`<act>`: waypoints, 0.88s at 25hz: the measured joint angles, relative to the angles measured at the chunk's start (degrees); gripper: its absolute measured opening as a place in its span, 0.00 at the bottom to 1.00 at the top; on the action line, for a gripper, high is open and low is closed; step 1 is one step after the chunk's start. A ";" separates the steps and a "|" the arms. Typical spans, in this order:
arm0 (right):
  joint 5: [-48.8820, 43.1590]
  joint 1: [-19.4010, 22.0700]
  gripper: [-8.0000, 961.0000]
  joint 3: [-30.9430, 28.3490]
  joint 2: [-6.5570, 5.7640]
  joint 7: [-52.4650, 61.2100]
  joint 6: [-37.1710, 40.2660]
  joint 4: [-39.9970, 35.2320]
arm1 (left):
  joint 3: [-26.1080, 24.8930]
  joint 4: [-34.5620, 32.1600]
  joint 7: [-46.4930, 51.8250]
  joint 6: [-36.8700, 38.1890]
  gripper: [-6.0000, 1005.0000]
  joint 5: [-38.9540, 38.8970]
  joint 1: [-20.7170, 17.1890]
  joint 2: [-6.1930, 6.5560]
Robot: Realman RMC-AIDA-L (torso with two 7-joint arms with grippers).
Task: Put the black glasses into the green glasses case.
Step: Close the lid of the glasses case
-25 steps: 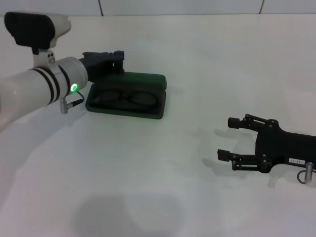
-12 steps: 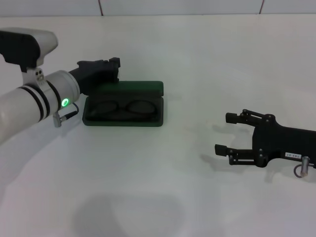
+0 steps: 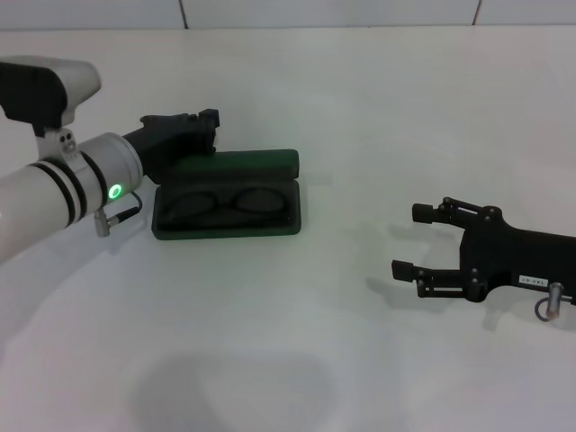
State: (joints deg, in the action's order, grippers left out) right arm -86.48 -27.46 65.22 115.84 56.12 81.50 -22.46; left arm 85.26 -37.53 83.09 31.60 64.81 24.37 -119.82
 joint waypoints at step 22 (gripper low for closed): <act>-0.02 -0.97 0.92 0.22 0.00 0.01 -1.27 0.05 | -0.67 -0.26 -0.22 3.74 0.01 0.27 -1.92 0.12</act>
State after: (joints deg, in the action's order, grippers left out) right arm -86.50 -28.43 65.44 115.84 56.13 80.23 -22.41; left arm 84.59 -37.79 82.87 35.34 65.09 22.45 -119.70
